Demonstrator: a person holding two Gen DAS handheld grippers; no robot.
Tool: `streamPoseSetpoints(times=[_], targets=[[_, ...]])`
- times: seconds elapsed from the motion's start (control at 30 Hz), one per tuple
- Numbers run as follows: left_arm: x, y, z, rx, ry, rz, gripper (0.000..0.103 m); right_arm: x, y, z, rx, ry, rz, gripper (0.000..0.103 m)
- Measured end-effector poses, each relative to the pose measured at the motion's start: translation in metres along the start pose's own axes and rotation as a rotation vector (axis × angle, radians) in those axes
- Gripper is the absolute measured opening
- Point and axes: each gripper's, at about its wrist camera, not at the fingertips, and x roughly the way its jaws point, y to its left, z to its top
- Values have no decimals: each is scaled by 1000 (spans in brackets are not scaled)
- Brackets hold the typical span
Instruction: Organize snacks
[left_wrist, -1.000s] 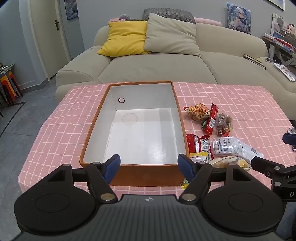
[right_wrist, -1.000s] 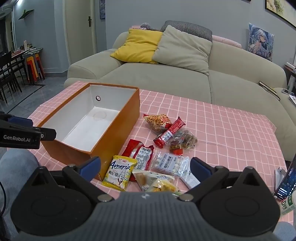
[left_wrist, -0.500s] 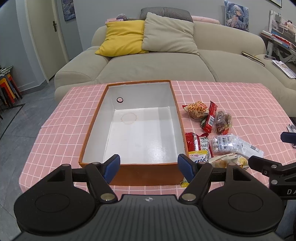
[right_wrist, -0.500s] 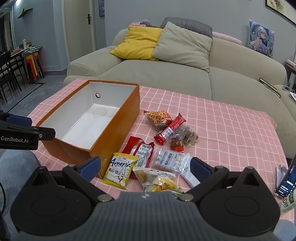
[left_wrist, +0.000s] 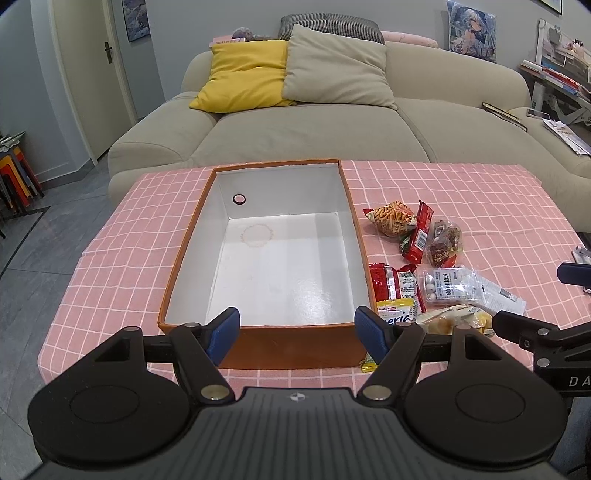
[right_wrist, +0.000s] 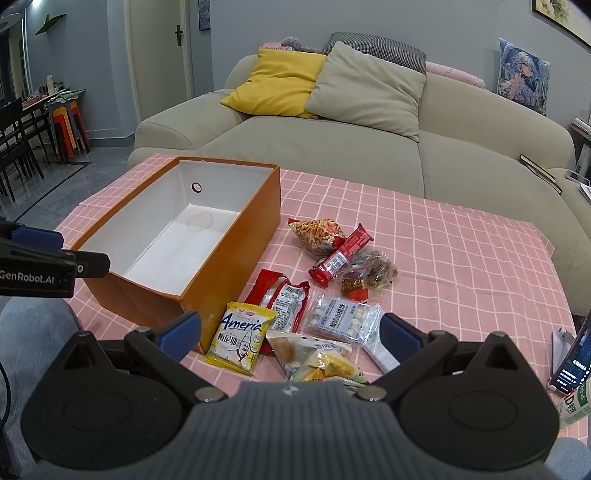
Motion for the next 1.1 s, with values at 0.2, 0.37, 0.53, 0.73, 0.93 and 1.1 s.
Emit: streamPoseSetpoints(times=[0.2,0.37,0.53,0.73,0.93,1.1], targets=[[0,0,0,1,0,1,83,2,0,-1,4,7,2,99],[0,0,-1,1,-1,1,83,3,0,0,5,13,2,99],[0,1,0,2,0,0,83,3,0,0,5,17,1,99],[0,1,0,2,0,0,83,3,0,0,5,18,1,99],[0,0,0,0,1,0,83,3,0,0,5,18,0,99],[0,1,0,1,1,-1,83,3,0,0,5,18,0,99]])
